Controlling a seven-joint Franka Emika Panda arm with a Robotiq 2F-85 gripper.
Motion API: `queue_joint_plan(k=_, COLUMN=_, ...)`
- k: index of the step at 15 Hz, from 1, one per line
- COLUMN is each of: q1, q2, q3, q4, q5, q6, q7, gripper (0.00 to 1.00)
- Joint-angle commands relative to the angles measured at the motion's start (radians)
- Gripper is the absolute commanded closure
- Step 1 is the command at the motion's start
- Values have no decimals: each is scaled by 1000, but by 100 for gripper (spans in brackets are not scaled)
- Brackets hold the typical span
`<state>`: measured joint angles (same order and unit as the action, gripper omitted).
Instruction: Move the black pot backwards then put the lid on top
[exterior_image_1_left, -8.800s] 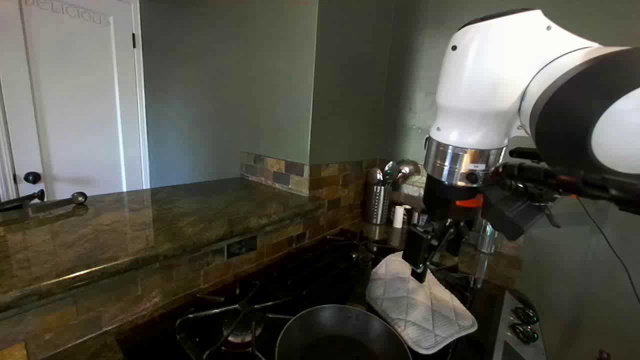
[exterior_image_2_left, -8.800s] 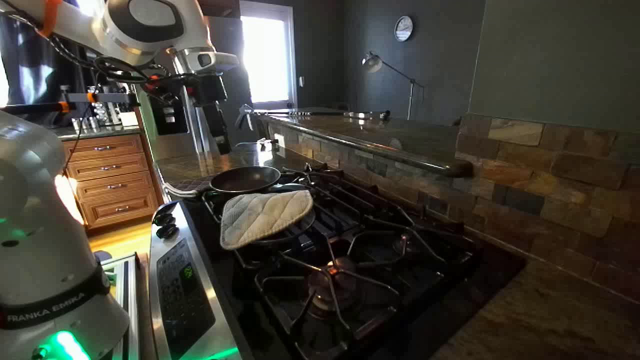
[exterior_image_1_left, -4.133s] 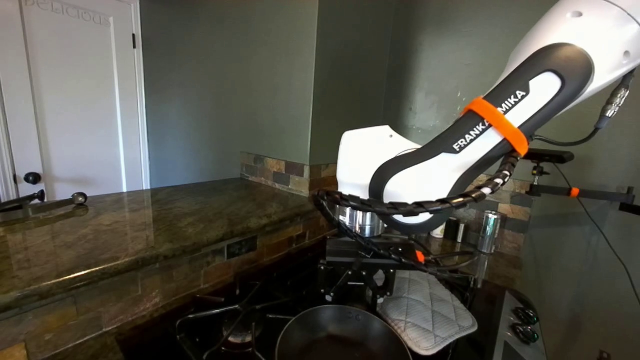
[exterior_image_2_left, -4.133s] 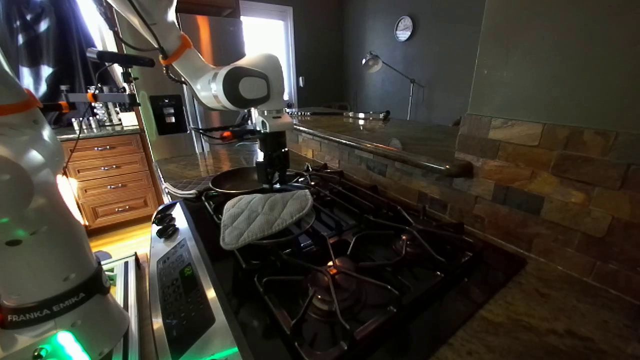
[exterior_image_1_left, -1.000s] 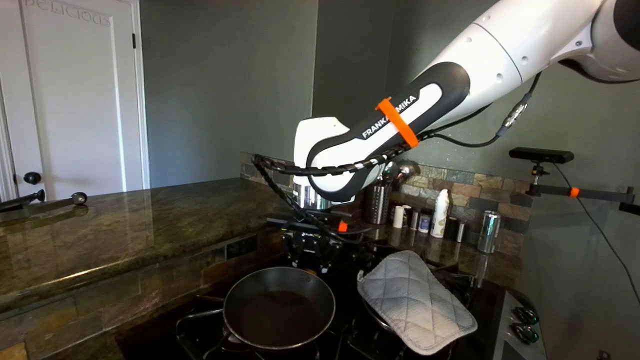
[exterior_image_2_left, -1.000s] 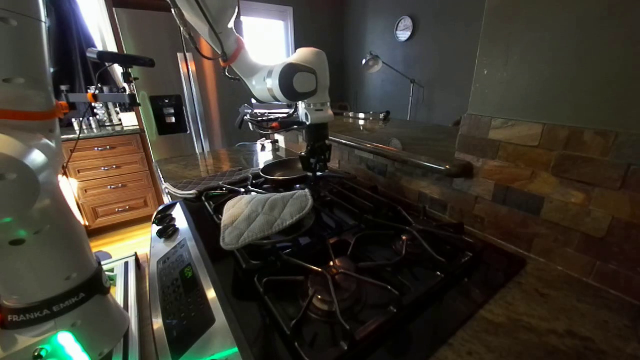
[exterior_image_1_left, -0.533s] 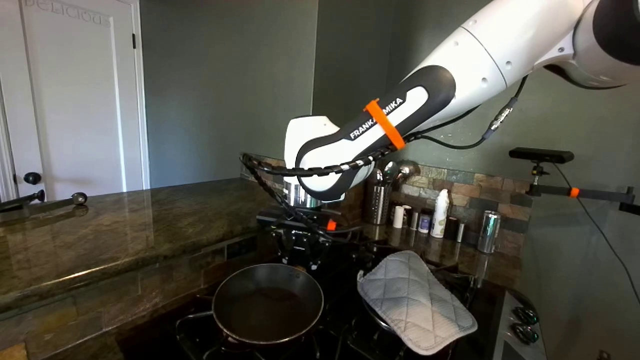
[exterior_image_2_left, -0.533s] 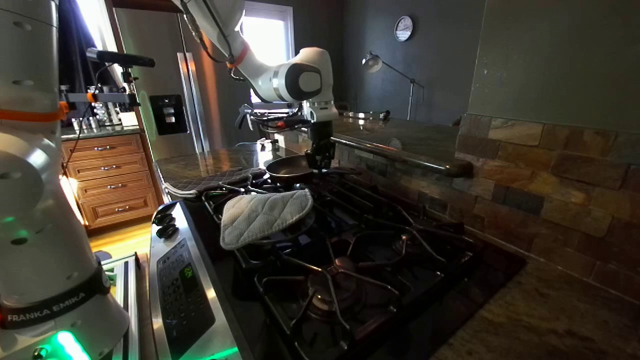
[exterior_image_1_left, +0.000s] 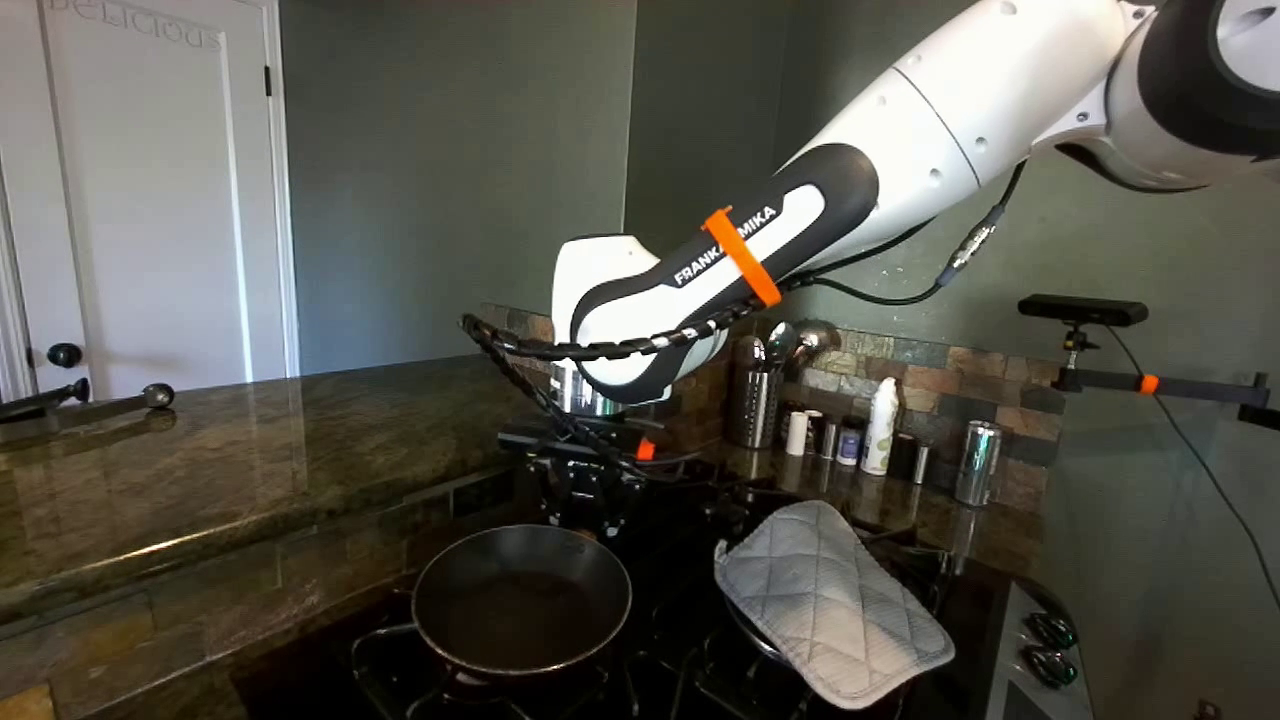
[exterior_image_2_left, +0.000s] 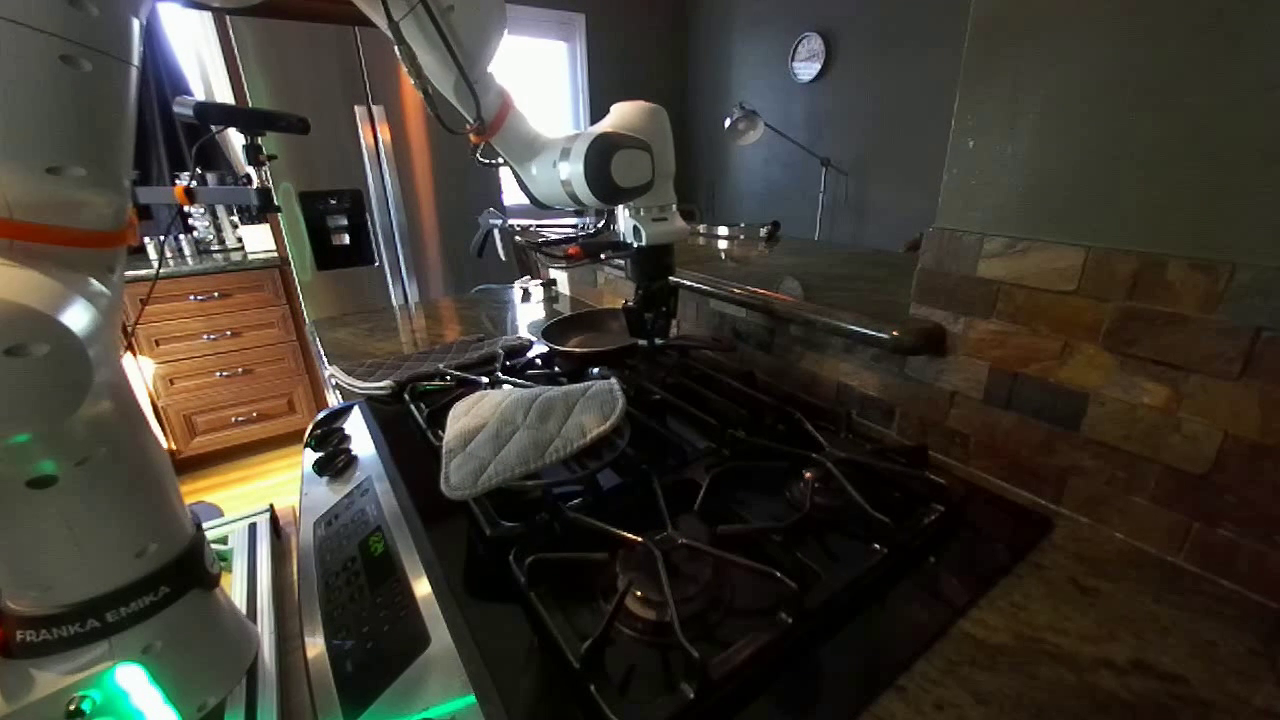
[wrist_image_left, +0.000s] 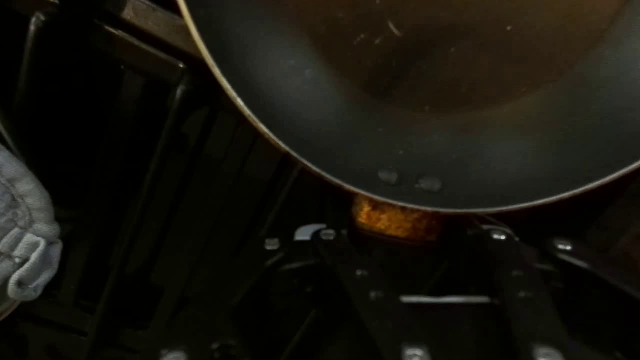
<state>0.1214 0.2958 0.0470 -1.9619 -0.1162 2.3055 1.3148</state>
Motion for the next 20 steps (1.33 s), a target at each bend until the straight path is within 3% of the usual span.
queue_joint_plan(k=1, q1=31, q2=36, q3=-19, q4=60, q5=-18, q6=-47, q7=-6, gripper=77)
queue_joint_plan(k=8, q1=50, q2=57, q3=-26, q4=98, q5=-30, q6=-73, q7=-7, gripper=76)
queue_joint_plan(k=12, q1=56, q2=64, q3=-30, q4=106, q5=-35, q6=-74, q7=-6, gripper=22)
queue_joint_plan(k=13, q1=58, q2=64, q3=-32, q4=107, q5=-37, q6=-75, q7=-6, gripper=22)
queue_joint_plan(k=16, q1=60, q2=49, q3=-32, q4=96, q5=-38, q6=-73, q7=-10, gripper=0)
queue_joint_plan(k=20, q1=70, q2=-3, q3=-31, q4=54, q5=-44, q6=-101, q7=2, gripper=0)
